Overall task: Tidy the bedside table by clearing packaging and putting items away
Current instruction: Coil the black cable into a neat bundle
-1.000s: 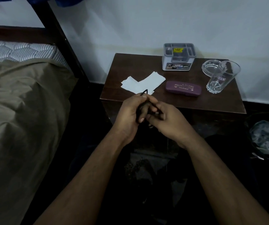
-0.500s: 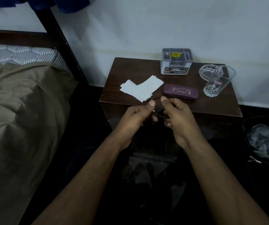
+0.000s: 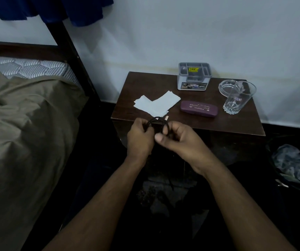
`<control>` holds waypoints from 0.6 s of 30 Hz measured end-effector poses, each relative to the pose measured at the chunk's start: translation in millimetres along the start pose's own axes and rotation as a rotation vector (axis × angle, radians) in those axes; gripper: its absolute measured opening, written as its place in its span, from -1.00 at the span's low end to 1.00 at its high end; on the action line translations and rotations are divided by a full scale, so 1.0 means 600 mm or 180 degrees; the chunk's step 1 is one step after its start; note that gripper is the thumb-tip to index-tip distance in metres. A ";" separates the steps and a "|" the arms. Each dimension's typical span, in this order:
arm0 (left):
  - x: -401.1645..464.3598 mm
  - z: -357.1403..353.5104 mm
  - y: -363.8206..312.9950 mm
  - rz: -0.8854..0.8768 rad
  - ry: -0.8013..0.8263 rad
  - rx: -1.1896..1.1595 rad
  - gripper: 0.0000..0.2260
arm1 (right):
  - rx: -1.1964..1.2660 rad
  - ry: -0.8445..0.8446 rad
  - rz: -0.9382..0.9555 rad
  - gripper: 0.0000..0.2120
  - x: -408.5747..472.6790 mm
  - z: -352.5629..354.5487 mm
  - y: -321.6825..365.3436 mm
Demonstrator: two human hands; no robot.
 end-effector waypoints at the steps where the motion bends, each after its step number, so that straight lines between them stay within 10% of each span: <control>1: -0.001 0.001 -0.004 -0.0029 -0.0003 0.0091 -0.92 | -0.0218 0.0027 0.0042 -0.77 -0.001 -0.001 -0.005; 11: -0.053 -0.081 -0.041 -0.0286 0.1612 -0.0817 -0.72 | -0.1149 -0.1518 0.0022 -0.71 -0.002 0.091 -0.008; 18: -0.015 -0.024 -0.041 -0.0513 0.0474 -0.0564 -0.83 | -0.1225 -0.0637 0.0114 -0.88 0.000 0.049 0.002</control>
Point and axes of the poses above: each hand's wrist, its own x-axis towards the middle knuckle, its own z-axis out of the back of the hand, y = z × x, the point moved 8 cm from there along x, towards the middle knuckle, and after that the axes turned 3 degrees about x, right-handed, at the moved point
